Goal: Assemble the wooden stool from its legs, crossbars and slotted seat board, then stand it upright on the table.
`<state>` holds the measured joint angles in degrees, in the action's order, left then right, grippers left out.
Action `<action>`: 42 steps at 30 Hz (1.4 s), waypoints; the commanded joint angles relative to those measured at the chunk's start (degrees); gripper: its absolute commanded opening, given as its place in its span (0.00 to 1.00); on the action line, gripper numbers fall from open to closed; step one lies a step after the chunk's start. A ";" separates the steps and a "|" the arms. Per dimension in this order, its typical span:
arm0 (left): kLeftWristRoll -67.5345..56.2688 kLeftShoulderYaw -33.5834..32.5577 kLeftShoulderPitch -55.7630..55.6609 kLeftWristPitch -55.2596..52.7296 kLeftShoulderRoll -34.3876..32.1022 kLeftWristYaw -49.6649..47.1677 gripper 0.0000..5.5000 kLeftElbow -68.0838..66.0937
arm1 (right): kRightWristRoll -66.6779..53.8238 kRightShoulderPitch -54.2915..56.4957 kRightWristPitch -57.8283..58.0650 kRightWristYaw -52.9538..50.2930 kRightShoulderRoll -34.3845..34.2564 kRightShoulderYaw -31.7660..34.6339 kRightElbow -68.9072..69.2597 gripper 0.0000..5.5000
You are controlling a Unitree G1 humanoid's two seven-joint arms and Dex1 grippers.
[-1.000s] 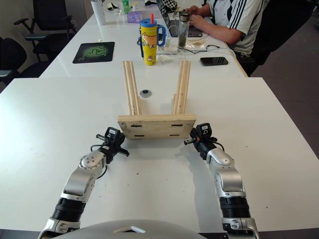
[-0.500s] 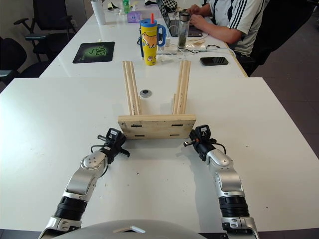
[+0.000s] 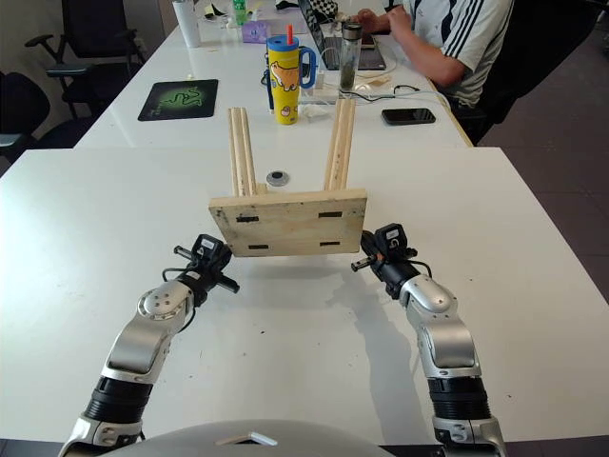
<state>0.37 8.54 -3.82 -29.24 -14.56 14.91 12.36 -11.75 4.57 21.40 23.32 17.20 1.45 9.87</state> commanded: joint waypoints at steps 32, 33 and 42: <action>-10.71 -7.21 -19.61 -9.65 3.17 2.63 0.00 15.41 | -9.61 20.06 10.70 -1.74 -3.57 3.50 11.25 0.00; -10.68 -7.23 -19.46 -9.54 3.17 2.58 0.00 15.26 | -9.58 20.09 10.74 -1.80 -3.58 3.51 11.25 0.00; -9.15 -6.00 -14.03 -7.18 2.27 2.90 0.00 11.97 | -6.96 14.64 9.15 -1.19 -2.91 1.94 8.77 0.00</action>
<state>-6.61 -2.13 -19.23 -37.77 -13.71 14.50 25.15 -16.80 19.70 31.95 18.64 15.84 7.80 17.84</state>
